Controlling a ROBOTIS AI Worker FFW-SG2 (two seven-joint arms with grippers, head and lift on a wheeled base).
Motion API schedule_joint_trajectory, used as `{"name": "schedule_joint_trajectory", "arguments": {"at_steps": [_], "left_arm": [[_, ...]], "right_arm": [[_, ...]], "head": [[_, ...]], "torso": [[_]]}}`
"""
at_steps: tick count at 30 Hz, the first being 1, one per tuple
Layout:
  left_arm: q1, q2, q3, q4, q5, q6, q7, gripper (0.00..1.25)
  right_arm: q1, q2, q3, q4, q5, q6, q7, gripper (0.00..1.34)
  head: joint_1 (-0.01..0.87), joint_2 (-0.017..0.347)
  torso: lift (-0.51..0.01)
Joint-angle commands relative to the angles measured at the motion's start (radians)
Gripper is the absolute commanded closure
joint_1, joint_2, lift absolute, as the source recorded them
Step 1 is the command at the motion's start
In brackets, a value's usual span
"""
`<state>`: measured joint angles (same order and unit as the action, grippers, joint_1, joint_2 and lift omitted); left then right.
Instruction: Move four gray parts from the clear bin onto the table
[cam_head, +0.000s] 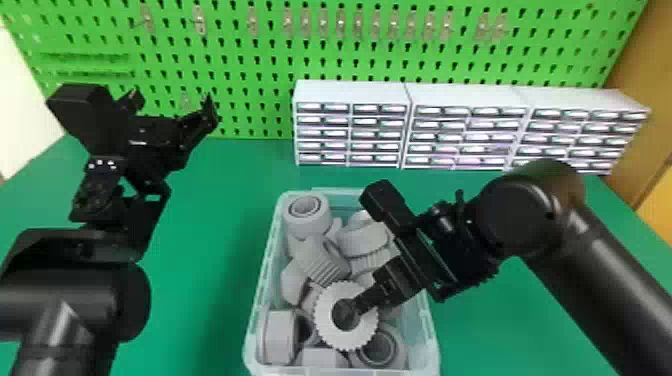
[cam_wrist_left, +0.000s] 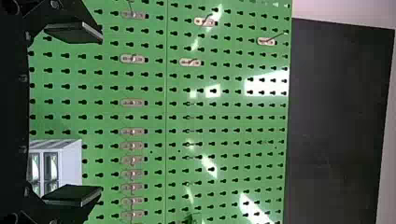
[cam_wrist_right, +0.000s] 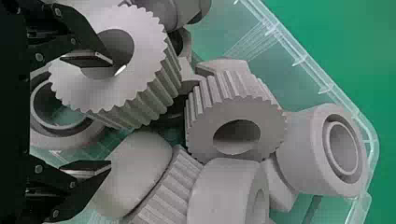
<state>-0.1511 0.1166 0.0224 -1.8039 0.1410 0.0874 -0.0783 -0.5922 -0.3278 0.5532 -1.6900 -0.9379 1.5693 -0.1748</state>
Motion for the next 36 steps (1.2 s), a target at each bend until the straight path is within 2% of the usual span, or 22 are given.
{"name": "schedule_joint_trajectory", "arguments": {"at_steps": [1,10,36], "left_arm": [[-0.001,0.0,-0.002,0.0,0.0,0.0,-0.001,0.14],[0.001,0.0,-0.001,0.0,0.0,0.0,-0.003,0.14],[0.007,0.002,0.004,0.0,0.008,-0.002,-0.005,0.14]], "right_arm": [[-0.02,0.006,0.031,0.023,0.002,0.003,0.0,0.48],[-0.035,0.01,0.057,0.047,0.002,0.003,0.0,0.48],[-0.041,0.055,0.074,0.087,0.071,0.003,0.0,0.48]], "head": [[0.678,0.034],[0.678,0.034],[0.678,0.034]], "torso": [[-0.05],[-0.05],[-0.05]]}}
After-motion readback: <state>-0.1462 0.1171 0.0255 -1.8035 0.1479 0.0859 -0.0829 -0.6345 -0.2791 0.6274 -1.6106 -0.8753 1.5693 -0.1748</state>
